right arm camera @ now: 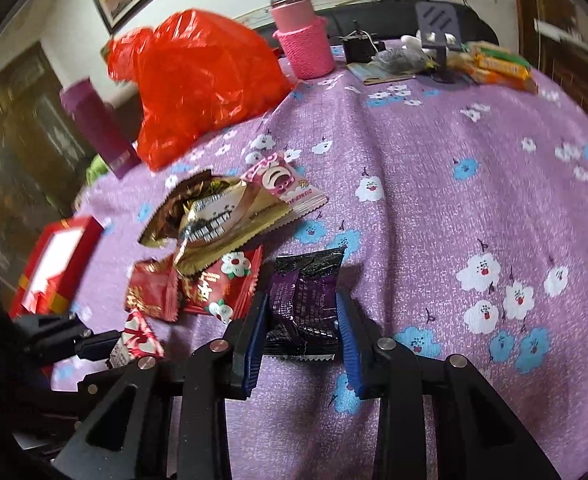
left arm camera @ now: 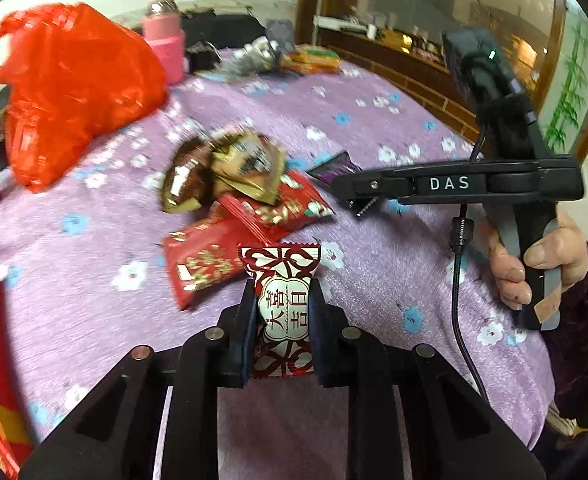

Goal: Organize snacks
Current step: 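Carry both packets over the white tray and lower them inside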

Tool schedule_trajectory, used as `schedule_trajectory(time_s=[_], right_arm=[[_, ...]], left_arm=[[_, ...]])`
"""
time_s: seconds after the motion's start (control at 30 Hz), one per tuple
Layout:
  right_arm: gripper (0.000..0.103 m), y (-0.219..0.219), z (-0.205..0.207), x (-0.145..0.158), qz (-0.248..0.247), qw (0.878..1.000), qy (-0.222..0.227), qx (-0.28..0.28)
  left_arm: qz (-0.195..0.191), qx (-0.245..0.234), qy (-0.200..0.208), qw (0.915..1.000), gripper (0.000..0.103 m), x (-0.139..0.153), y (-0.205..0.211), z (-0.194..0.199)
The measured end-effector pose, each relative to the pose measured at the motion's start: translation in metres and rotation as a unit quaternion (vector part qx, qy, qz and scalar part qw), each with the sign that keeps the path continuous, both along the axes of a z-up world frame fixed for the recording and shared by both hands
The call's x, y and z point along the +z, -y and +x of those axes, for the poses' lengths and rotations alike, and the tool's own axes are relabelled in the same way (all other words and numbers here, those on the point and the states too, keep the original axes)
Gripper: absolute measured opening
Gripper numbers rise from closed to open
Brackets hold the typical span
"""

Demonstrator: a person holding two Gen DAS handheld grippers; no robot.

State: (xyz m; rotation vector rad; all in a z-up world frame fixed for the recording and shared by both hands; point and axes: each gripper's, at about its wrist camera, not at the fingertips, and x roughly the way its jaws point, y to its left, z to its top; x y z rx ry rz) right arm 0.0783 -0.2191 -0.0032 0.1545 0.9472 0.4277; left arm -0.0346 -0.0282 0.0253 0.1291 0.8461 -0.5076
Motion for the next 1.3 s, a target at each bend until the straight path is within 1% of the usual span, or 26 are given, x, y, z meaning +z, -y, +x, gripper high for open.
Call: schedule_trajectory(time_s=[0.07,0.13,0.17,0.27,0.33,0.43,0.53,0.6,0.67,0.73,0.83,0.9,1.0,1.03,1.13,1.3], right_arm=[[0.035,0.005,0.001,0.001,0.02,1.0,-0.002,-0.005],[0.035,0.009,0.0,0.005,0.038,0.999,0.001,-0.011],[0.035,0.012,-0.001,0.007,0.048,0.999,0.005,-0.013],[0.035,0.015,-0.005,0.015,0.065,0.997,0.025,-0.018],[0.035,0.014,-0.008,0.019,0.075,0.996,0.037,-0.015],[0.035,0.011,-0.012,0.022,0.079,0.996,0.043,-0.014],[0.035,0.005,-0.015,0.027,0.093,0.995,0.035,-0.009],[0.034,-0.003,-0.018,0.031,0.097,0.995,0.031,-0.005],[0.034,-0.018,-0.022,0.037,0.103,0.994,0.026,0.004],[0.034,-0.041,-0.026,0.043,0.115,0.993,0.021,0.028],[0.034,-0.074,-0.033,0.052,0.117,0.991,0.027,0.058],[0.034,-0.097,-0.036,0.058,0.133,0.988,0.031,0.078],[0.034,-0.13,-0.041,0.064,0.17,0.979,0.028,0.111],[0.034,-0.14,-0.043,0.065,0.177,0.977,0.029,0.119],[0.034,-0.163,-0.05,0.063,0.194,0.97,0.026,0.142],[0.034,-0.189,-0.061,0.049,0.203,0.966,0.009,0.163]], left_arm=[[0.0,0.016,0.018,0.9997,0.019,0.011,-0.006,-0.009],[0.01,0.038,0.035,0.9986,0.019,0.02,-0.011,-0.016],[0.016,0.054,0.046,0.9974,0.019,0.026,-0.015,-0.022],[0.02,0.093,0.063,0.9935,0.019,0.038,-0.03,-0.032],[0.034,0.131,0.075,0.9879,0.019,0.045,-0.044,-0.039],[0.048,0.173,0.09,0.9797,0.02,0.053,-0.062,-0.049],[0.057,0.204,0.107,0.9715,0.02,0.062,-0.08,-0.058],[0.067,0.226,0.12,0.9643,0.02,0.066,-0.092,-0.064],[0.068,0.239,0.127,0.9602,0.02,0.069,-0.103,-0.069],[0.064,0.251,0.128,0.9575,0.02,0.07,-0.113,-0.074],[0.065,0.267,0.13,0.9525,0.02,0.07,-0.127,-0.082],[0.063,0.279,0.13,0.9491,0.02,0.069,-0.137,-0.086],[0.059,0.295,0.129,0.9449,0.02,0.069,-0.15,-0.091],[0.058,0.303,0.13,0.9422,0.02,0.069,-0.156,-0.094],[0.058,0.316,0.13,0.9381,0.02,0.067,-0.168,-0.097],[0.054,0.334,0.127,0.9325,0.02,0.063,-0.182,-0.1]])
